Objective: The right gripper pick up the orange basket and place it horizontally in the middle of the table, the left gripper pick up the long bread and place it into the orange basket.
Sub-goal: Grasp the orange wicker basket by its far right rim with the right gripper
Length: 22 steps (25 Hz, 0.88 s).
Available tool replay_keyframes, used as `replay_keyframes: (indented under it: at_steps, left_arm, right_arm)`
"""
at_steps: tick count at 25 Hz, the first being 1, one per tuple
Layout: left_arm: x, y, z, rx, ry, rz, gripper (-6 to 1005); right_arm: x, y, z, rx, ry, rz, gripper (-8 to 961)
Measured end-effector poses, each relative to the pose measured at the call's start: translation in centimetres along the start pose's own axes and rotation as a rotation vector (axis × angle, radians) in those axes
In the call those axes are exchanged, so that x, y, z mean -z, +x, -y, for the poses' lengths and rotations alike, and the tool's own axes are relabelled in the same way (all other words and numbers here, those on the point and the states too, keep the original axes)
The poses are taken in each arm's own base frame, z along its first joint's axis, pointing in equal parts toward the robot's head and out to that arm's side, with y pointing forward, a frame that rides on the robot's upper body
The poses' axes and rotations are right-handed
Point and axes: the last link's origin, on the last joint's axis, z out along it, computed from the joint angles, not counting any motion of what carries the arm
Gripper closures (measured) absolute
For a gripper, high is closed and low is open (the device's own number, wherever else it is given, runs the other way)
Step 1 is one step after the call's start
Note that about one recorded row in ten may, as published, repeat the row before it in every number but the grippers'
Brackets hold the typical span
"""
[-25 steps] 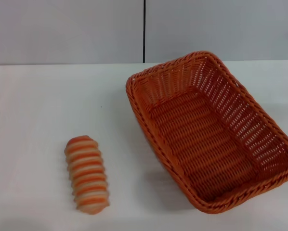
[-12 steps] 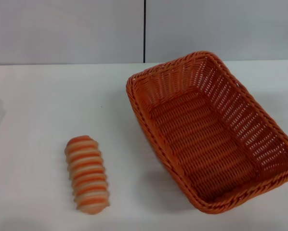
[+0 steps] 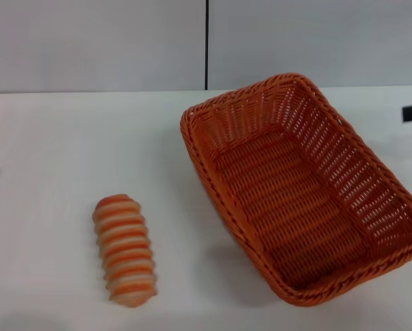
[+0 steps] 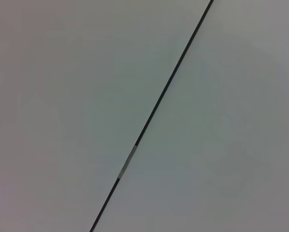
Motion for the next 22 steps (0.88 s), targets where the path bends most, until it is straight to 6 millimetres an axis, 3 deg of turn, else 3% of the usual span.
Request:
replay_keyframes:
  at_steps: [5,22]
  left_arm:
    - [0.2,0.1,0.1,-0.011,-0.005,0.006,185]
    - [0.3,-0.2,-0.2,-0.016,-0.023,0.021,186]
  right_arm:
    - [-2.6,-1.0,-0.5,-0.005,0.004,-0.114,374]
    - [-8.1,-1.9,-1.4,0.066,-0.011,-0.130,386]
